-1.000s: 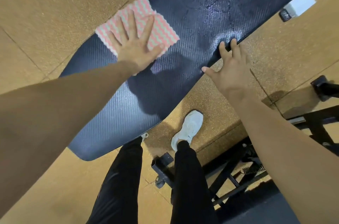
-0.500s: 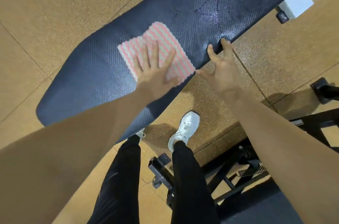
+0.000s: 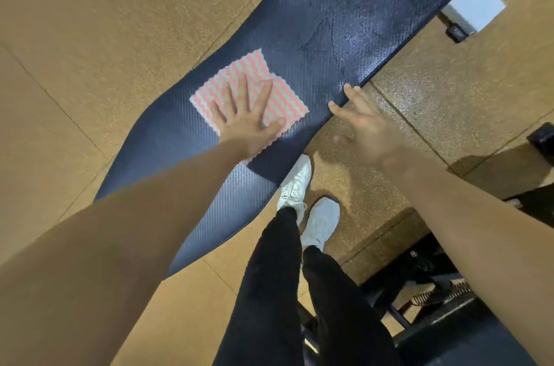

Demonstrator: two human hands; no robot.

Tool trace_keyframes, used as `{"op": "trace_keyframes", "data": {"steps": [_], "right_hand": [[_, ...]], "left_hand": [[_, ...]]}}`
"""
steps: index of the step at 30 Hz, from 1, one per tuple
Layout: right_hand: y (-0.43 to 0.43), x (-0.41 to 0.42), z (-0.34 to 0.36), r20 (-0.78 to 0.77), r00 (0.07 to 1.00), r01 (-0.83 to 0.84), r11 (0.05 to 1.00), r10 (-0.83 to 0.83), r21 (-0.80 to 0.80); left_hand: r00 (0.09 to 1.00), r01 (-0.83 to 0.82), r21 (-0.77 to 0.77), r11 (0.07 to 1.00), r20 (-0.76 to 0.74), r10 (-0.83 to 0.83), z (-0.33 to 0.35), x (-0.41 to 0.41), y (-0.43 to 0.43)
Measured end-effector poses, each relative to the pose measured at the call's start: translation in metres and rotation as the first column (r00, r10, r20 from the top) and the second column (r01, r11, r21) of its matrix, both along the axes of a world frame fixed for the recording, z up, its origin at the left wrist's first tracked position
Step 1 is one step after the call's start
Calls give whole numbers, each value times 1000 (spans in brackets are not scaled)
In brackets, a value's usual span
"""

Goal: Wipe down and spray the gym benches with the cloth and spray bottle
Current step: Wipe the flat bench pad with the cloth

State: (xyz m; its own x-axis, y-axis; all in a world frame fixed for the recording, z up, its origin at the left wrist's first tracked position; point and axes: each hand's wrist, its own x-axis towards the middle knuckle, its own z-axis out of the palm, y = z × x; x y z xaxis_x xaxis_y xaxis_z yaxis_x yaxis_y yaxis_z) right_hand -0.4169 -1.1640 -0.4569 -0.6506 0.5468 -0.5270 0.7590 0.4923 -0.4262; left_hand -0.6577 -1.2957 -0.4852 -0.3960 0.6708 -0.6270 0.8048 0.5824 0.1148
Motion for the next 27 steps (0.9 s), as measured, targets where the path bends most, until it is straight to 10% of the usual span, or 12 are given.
{"op": "trace_keyframes", "data": {"steps": [10, 18, 27], "right_hand": [[9, -4, 3, -29, 999, 44, 999, -45, -20], [52, 2, -8, -35, 906, 422, 897, -421, 132], [99, -19, -2, 138, 954, 226, 942, -265, 249]], "left_hand": [[957, -289, 69, 955, -6, 290, -10, -53, 95], [999, 11, 147, 989, -32, -7, -17, 6, 68], [966, 239, 251, 938, 38, -257, -22, 48, 51]]}}
